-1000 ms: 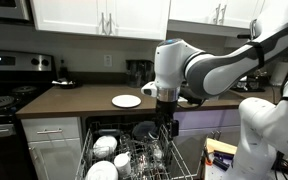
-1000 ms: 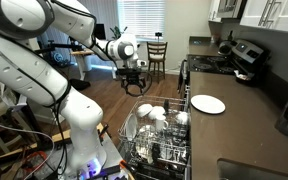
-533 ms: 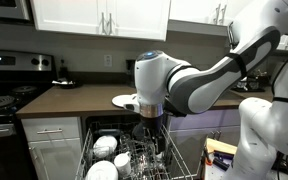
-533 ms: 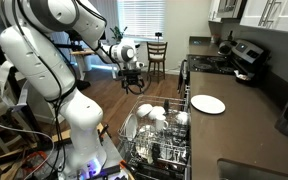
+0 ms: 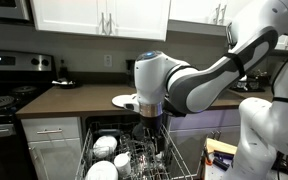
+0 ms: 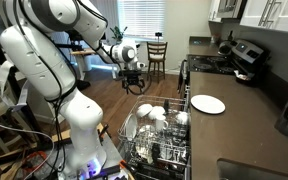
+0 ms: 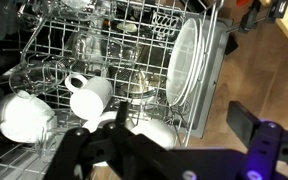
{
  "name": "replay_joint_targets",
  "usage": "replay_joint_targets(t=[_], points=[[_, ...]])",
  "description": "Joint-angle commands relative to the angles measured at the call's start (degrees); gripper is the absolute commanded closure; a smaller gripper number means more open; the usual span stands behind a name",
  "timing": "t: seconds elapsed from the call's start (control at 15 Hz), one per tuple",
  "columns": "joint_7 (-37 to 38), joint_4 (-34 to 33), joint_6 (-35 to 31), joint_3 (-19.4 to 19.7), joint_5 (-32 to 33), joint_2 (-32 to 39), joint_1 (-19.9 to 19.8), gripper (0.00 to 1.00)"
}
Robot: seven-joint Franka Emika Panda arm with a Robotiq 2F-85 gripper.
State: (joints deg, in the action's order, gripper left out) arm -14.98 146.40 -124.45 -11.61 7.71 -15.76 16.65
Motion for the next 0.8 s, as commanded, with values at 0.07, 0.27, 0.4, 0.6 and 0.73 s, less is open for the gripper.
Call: replay_joint_targets(t=[0.07, 0.27, 0.4, 0.6, 0.73], points=[[5.24, -2.1, -5.4, -1.89, 1.62, 5.87, -0.69, 0.0], [9.42, -4.15, -8.79, -3.19, 3.97, 10.31, -0.95, 0.0], [12.03, -6.28, -9.09, -3.48, 6.07, 13.61, -1.17, 0.0], [13.08, -9.21, -8.25, -2.57, 7.25, 17.28, -1.38, 0.0], [12.62, -10.9, -7.93, -1.83, 7.31, 18.99, -1.83, 0.0]])
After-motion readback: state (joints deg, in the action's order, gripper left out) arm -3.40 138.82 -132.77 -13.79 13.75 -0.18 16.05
